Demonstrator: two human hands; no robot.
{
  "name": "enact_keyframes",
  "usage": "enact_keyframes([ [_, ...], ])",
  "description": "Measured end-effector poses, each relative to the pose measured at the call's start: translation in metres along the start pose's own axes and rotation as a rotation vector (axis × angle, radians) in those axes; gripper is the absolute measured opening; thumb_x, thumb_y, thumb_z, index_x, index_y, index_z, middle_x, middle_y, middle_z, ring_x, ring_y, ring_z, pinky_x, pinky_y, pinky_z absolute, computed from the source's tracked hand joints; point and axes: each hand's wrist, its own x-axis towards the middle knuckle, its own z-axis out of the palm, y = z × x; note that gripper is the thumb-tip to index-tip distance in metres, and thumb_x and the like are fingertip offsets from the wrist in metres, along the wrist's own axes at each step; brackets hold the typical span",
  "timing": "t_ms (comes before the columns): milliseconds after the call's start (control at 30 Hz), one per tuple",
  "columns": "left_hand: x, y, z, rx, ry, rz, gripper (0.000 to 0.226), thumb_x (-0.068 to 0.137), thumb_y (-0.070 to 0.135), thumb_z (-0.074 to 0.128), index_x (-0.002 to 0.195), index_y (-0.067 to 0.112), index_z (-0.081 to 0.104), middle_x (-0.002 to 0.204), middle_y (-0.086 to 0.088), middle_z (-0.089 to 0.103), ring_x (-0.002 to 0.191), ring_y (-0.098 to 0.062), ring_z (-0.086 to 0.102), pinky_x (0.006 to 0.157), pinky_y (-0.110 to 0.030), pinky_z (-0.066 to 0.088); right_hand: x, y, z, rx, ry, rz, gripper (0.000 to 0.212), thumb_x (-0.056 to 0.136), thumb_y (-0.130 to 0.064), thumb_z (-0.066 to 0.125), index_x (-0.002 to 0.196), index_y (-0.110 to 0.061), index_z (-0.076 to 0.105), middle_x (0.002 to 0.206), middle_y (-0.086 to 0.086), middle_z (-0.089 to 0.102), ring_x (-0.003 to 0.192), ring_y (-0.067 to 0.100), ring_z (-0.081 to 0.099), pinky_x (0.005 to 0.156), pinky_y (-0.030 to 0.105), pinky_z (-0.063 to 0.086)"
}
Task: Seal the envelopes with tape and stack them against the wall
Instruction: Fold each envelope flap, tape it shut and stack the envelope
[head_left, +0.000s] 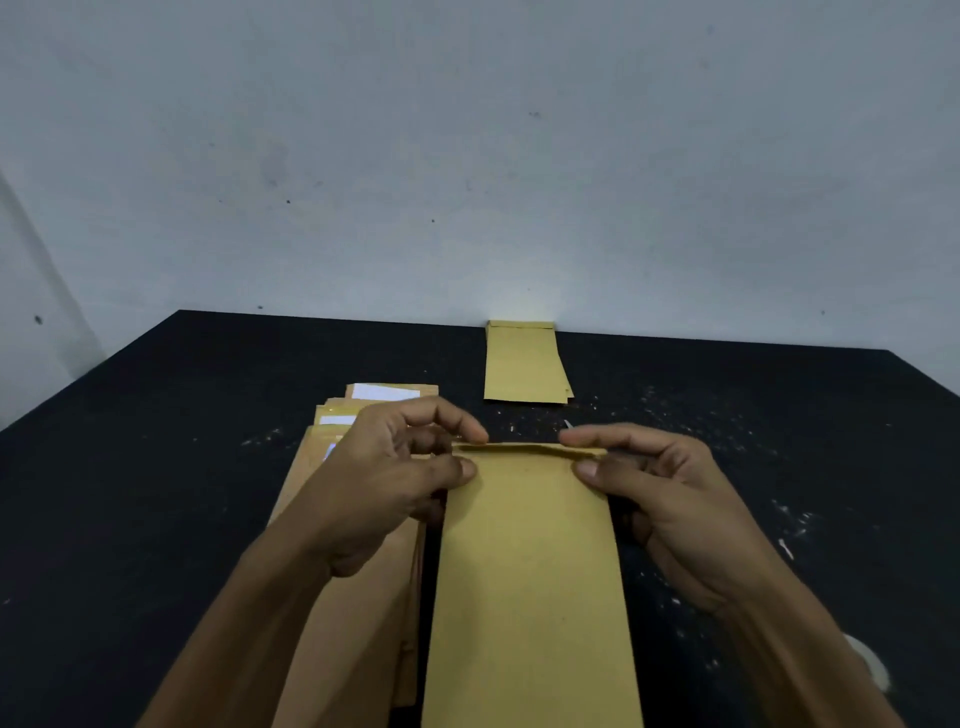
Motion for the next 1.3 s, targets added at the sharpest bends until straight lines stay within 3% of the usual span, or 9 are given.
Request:
enact_keyframes([
  [233,0.001,-0.032,0.025,0.046,-0.039,-0.119,0.017,0.084,-0.012,0.067,0.089,0.002,0.076,0.068,-0.006,0.069,0.061,-0.012,0.064,0.055,-0.023,0.054,-0.014,0.022,-0.020,-0.052,0.113,0.150,0.025,0.084,0.011,0.064,0.076,-0.006,0.080,0.075,0.012,0.073,0.063,0.012,0.064,0.056,0.021,0.052],
  [333,0.004,-0.048,0.034,0.222,-0.053,-0.127,0.017,0.082,-0.002,0.074,0.093,0.012,0.076,0.077,-0.017,0.072,0.064,-0.016,0.064,0.060,-0.024,0.055,-0.016,0.041,-0.028,-0.357,0.172,0.098,0.017,0.082,0.001,0.076,0.082,-0.015,0.081,0.080,0.005,0.077,0.069,0.008,0.070,0.061,0.015,0.053],
  [433,0.012,-0.065,0.042,0.532,-0.028,-0.011,0.021,0.079,0.013,0.080,0.094,0.027,0.076,0.072,0.000,0.067,0.062,-0.001,0.059,0.061,-0.012,0.045,-0.013,0.059,-0.032,-0.691,0.191,-0.001,0.019,0.081,-0.011,0.080,0.092,-0.027,0.079,0.084,-0.006,0.077,0.080,0.013,0.071,0.076,0.026,0.058],
  [600,0.021,-0.081,0.049,0.736,0.008,0.150,0.029,0.084,0.019,0.075,0.112,0.024,0.071,0.086,0.015,0.053,0.081,-0.003,0.052,0.072,-0.009,0.036,-0.006,0.076,-0.034,-1.041,0.164,-0.227,0.026,0.088,-0.023,0.072,0.113,-0.028,0.072,0.104,-0.019,0.063,0.100,0.000,0.059,0.089,0.018,0.047],
  [733,0.022,-0.086,0.051,0.864,-0.042,0.203,0.029,0.090,0.025,0.069,0.118,0.025,0.069,0.103,0.013,0.047,0.097,-0.002,0.046,0.087,-0.017,0.039,-0.006,0.085,-0.031,-1.206,0.122,-0.240,0.030,0.094,-0.033,0.063,0.124,-0.029,0.068,0.104,-0.015,0.049,0.102,0.003,0.048,0.079,0.019,0.044],
  [933,0.032,-0.069,0.052,0.970,-0.061,0.106,0.016,0.090,0.035,0.068,0.103,0.028,0.075,0.105,0.008,0.048,0.101,-0.005,0.046,0.085,-0.024,0.044,-0.010,0.088,-0.028,-1.240,0.178,-0.294,0.019,0.091,-0.029,0.066,0.108,-0.027,0.074,0.104,-0.007,0.043,0.096,0.009,0.048,0.059,0.028,0.050],
  [1100,0.063,-0.046,0.059,0.640,0.196,0.016,0.024,0.092,0.038,0.066,0.095,0.014,0.067,0.087,-0.002,0.067,0.079,-0.013,0.064,0.076,-0.037,0.055,-0.010,0.091,-0.025,-1.283,0.180,-0.323,0.017,0.089,-0.023,0.067,0.104,-0.023,0.074,0.099,-0.007,0.046,0.092,0.011,0.048,0.053,0.023,0.043],
  [1200,0.088,-0.039,0.065,0.612,0.086,-0.227,0.053,0.092,0.055,0.060,0.094,0.002,0.062,0.090,-0.015,0.069,0.070,-0.024,0.063,0.064,-0.035,0.051,-0.011,0.095,-0.023,-1.306,0.176,-0.325,0.018,0.090,-0.022,0.063,0.105,-0.022,0.072,0.097,-0.007,0.047,0.092,0.011,0.047,0.057,0.022,0.042],
  [1300,0.104,-0.035,0.075,0.641,-0.037,-0.405,0.048,0.092,0.053,0.061,0.103,0.006,0.058,0.112,-0.019,0.064,0.077,-0.021,0.054,0.053,-0.029,0.044,-0.011,0.096,-0.023,-1.283,0.180,-0.329,0.017,0.088,-0.020,0.063,0.103,-0.021,0.072,0.095,-0.007,0.047,0.090,0.011,0.047,0.056,0.019,0.036],
])
